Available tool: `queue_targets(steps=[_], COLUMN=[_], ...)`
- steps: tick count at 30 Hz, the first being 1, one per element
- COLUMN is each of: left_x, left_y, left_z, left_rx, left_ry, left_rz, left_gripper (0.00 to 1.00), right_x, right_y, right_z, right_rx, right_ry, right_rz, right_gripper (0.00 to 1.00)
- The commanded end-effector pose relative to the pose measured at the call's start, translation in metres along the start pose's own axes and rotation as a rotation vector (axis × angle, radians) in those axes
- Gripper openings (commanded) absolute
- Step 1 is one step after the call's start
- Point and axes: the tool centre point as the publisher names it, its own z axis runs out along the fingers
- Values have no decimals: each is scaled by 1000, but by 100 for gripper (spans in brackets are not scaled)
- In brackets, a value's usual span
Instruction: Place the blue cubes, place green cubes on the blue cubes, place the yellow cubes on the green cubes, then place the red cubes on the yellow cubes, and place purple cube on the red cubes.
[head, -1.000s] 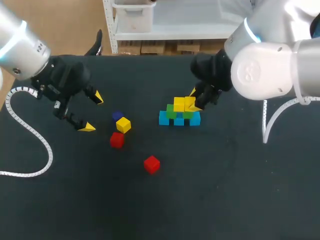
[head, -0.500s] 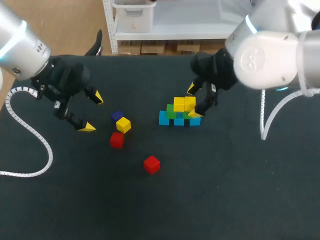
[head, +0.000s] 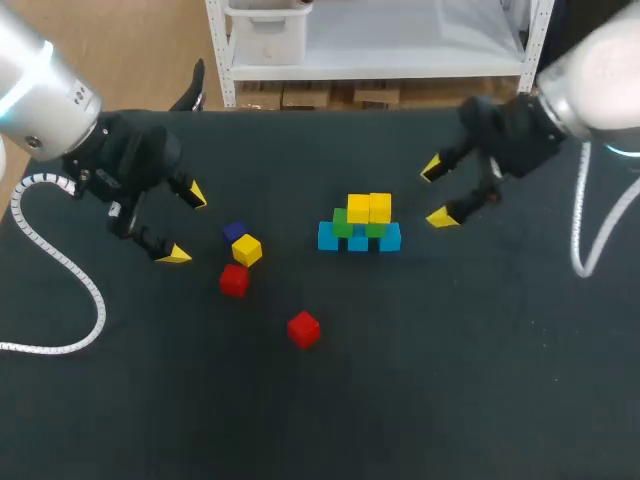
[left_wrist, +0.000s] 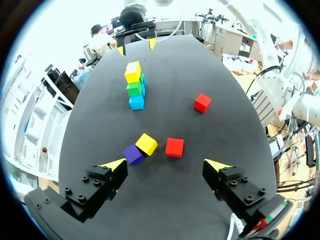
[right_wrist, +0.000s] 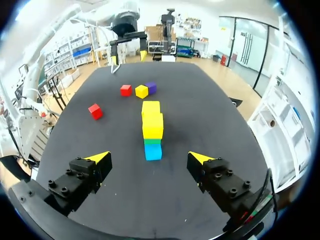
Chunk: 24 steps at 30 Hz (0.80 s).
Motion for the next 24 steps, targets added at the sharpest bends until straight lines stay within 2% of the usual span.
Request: queue_targets(steps=[1, 7, 17, 19, 24], left_x=[2, 2, 2, 2, -3], left_y=[-1, -1, -1, -1, 4], left_z=[0, 0, 0, 0, 7], left_rx=[-2, -2, -2, -2, 7], left_ry=[-5, -5, -5, -5, 0], left_rz=[4, 4, 4, 4, 29], left_gripper=[100, 100, 100, 100, 100], right_x=[15, 29, 35, 35, 35], right_y=[17, 21, 22, 22, 22], right_z=[-16, -25, -27, -28, -28], right_rx=[70, 94, 76, 52, 52], right_ry=[-98, -138, -160, -129, -129], right_rz=[13, 34, 18, 2, 2], right_gripper=[100, 100, 100, 100, 100])
